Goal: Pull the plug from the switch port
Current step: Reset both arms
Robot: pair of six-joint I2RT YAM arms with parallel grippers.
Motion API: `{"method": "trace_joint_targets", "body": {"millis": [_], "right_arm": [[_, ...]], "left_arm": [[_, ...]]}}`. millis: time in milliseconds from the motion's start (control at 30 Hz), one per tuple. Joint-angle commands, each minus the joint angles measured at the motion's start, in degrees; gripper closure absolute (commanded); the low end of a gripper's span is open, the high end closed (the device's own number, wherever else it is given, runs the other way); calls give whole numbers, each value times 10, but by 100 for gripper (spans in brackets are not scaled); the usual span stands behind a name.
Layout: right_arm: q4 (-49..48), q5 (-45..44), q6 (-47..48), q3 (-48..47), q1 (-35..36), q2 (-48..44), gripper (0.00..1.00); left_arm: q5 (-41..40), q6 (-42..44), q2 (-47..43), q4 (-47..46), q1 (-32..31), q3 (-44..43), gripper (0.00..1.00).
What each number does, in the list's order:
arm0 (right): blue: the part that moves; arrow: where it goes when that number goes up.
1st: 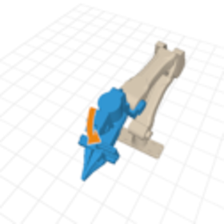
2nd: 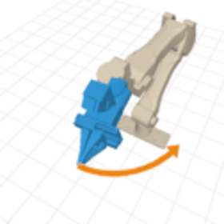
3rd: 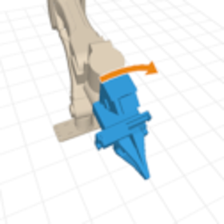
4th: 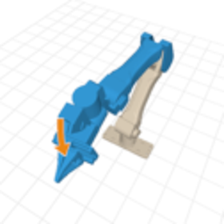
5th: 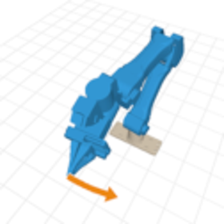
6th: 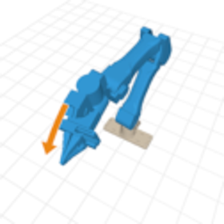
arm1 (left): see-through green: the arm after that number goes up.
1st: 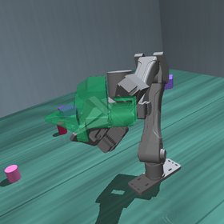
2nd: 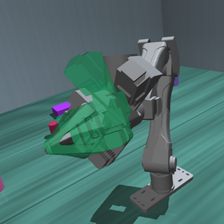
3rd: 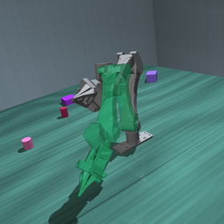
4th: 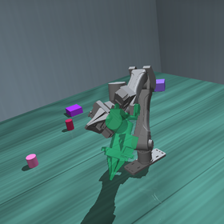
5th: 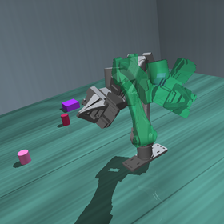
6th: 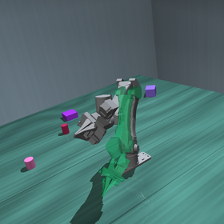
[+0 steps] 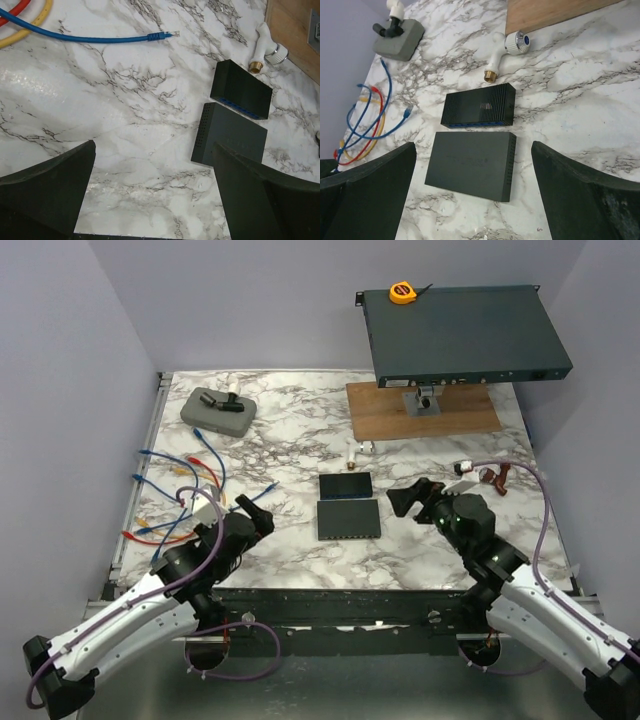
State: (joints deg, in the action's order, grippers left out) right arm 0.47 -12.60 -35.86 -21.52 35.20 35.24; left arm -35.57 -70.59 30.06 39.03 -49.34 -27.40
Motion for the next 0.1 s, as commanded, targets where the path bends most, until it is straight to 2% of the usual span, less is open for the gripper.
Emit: {"method": "trace_joint_targets", "body": {"millis": [0, 67], "right_arm": [[-6, -30, 18, -24, 23, 32, 0], [-6, -44, 18, -29, 27, 34, 0]], "left_arm": [[-8, -1, -8, 1, 3, -8, 2], [-8, -2, -26, -9, 3, 5, 2]]}}
